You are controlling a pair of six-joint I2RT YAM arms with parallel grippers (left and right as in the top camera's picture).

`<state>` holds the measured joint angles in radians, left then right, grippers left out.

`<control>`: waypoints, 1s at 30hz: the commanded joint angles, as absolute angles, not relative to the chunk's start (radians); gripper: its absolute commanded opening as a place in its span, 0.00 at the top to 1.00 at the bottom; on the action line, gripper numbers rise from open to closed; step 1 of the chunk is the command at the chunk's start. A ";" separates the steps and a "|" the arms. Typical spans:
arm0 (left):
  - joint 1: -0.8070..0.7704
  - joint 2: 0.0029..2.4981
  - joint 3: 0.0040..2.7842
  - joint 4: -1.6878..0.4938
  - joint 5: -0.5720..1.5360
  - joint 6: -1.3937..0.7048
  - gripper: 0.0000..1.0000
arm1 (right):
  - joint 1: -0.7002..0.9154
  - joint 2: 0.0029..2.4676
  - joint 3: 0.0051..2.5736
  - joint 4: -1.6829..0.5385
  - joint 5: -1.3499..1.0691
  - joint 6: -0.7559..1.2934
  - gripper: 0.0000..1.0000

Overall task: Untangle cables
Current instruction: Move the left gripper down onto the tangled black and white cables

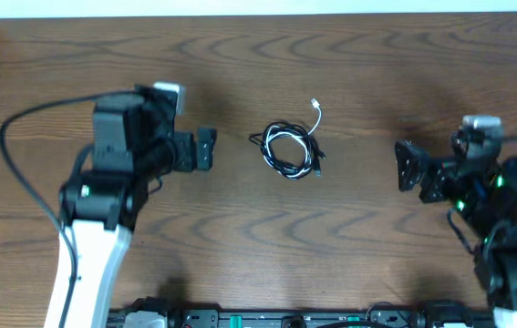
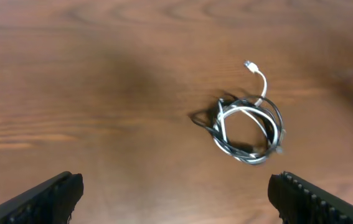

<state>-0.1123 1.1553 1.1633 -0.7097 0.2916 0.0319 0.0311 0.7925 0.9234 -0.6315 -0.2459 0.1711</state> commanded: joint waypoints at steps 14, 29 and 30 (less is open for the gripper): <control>-0.286 1.628 1.425 -0.852 0.413 0.020 0.00 | 0.028 1.171 1.216 -0.793 -0.490 0.157 0.01; -0.316 1.982 1.425 -0.588 0.408 0.120 0.40 | 0.028 1.224 1.215 -0.808 -0.522 0.171 0.18; -0.318 1.993 1.425 -0.584 0.408 0.134 0.41 | 0.028 1.224 1.215 -0.807 -0.522 0.171 0.18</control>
